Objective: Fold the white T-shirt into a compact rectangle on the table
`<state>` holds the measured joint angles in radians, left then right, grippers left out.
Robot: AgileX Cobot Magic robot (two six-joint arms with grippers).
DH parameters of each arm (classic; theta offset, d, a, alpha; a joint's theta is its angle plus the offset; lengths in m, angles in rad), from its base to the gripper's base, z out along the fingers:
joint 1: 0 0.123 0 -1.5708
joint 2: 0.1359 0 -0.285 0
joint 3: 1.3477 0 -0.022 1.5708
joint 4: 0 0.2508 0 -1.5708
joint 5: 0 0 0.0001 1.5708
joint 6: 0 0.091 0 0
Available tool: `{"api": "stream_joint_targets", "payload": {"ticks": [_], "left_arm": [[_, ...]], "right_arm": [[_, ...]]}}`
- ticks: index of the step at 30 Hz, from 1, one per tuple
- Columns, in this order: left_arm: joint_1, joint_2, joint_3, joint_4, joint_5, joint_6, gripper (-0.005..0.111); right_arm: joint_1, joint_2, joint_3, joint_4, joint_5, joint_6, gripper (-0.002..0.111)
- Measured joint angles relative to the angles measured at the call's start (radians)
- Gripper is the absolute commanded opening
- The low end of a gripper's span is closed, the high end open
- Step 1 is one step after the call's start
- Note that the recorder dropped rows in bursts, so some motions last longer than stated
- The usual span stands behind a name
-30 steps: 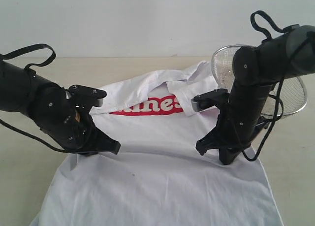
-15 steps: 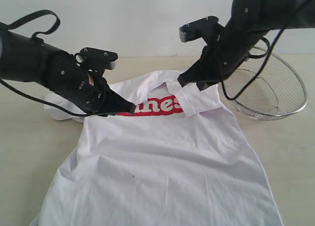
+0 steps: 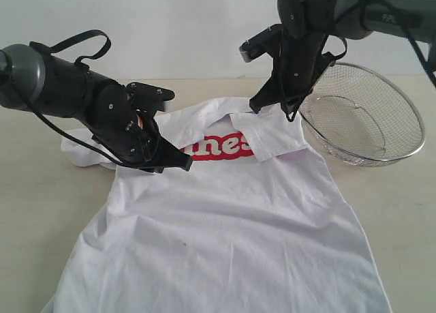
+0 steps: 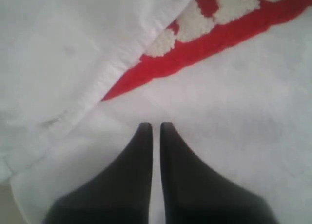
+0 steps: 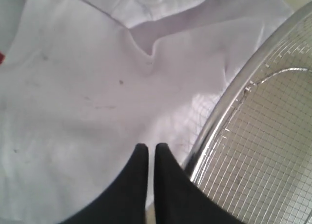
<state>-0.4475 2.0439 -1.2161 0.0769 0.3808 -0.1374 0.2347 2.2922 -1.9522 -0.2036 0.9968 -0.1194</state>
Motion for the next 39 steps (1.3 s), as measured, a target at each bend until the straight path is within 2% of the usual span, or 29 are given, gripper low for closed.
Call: {"api": "stream_joint_targets", "payload": {"ticks": [9,16,22,26,30,33,39], "left_arm": [[0.000,0.000,0.000,0.000,0.007,0.000,0.005],[0.000,0.000,0.000,0.000,0.007,0.000,0.005],[0.000,0.000,0.000,-0.002,0.005,0.000,0.005],[0.000,0.009,-0.002,-0.002,0.005,0.000,0.005],[0.000,0.030,-0.002,-0.002,0.016,0.000,0.005],[0.000,0.030,-0.004,-0.002,0.025,0.000,0.005],[0.000,0.030,-0.004,-0.002,0.031,0.000,0.005]], "right_arm": [[-0.081,0.013,-0.006,0.002,0.038,-0.018,0.000],[-0.197,0.031,-0.010,0.015,-0.037,-0.045,0.000],[-0.243,0.039,-0.010,0.152,0.031,-0.148,0.000],[-0.155,-0.011,-0.010,0.318,0.105,-0.283,0.000],[0.002,-0.025,-0.010,0.348,0.112,-0.304,0.000],[0.080,0.005,-0.010,0.352,0.068,-0.306,0.000],[0.114,0.096,-0.010,0.317,-0.010,-0.258,0.000]]}}
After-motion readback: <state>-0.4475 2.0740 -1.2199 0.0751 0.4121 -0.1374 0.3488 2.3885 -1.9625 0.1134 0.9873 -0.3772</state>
